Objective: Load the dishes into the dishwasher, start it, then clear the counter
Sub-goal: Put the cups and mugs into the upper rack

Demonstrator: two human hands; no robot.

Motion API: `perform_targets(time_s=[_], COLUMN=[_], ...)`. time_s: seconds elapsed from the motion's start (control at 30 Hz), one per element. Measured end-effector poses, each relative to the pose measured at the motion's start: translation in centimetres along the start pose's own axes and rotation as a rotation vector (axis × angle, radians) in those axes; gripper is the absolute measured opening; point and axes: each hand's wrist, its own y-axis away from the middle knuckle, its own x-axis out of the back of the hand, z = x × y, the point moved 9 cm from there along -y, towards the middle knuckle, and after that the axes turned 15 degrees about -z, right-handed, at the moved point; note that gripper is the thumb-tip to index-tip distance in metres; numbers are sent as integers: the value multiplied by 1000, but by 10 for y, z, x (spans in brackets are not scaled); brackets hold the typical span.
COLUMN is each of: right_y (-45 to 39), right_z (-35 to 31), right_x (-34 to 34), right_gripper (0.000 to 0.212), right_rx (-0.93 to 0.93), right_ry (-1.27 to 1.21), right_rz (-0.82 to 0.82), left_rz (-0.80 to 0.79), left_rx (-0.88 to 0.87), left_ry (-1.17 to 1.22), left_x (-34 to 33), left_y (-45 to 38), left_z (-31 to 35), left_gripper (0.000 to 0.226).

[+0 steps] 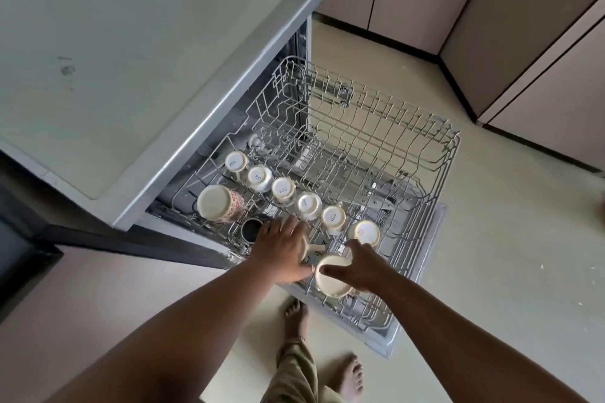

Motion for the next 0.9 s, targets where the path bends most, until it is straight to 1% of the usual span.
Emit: perform_targets(time_s=[0.07, 0.17, 0.23, 0.33, 0.43, 0.57, 0.73, 0.9], right_y=[11, 30, 44, 67, 92, 121, 160, 196], right_z=[-2, -13, -26, -53, -92, -152, -236, -320], right_x=[8, 19, 25, 35, 38, 27, 0, -39], right_gripper=[100, 99, 102, 106, 99, 103, 104, 100], right_rx=[25, 66, 100, 138, 225, 330, 500, 708], right_ry=[27, 105, 163, 312, 470, 653, 834, 950], right_rz=[26, 64, 104, 199, 300, 372, 456, 526], left_rz=[37, 142, 219, 349, 469, 595, 678, 769], left_rx=[13, 59, 91, 108, 171, 261, 399, 558], left_ry=[28, 51, 40, 22, 25, 73, 178, 242], left_x=[1, 10, 19, 30, 41, 56, 61, 48], left_y=[10, 30, 47, 79, 115, 170, 243, 314], left_z=[-2, -6, -7, -10, -20, -46, -100, -162], left_gripper=[98, 91, 90, 92, 90, 91, 101, 102])
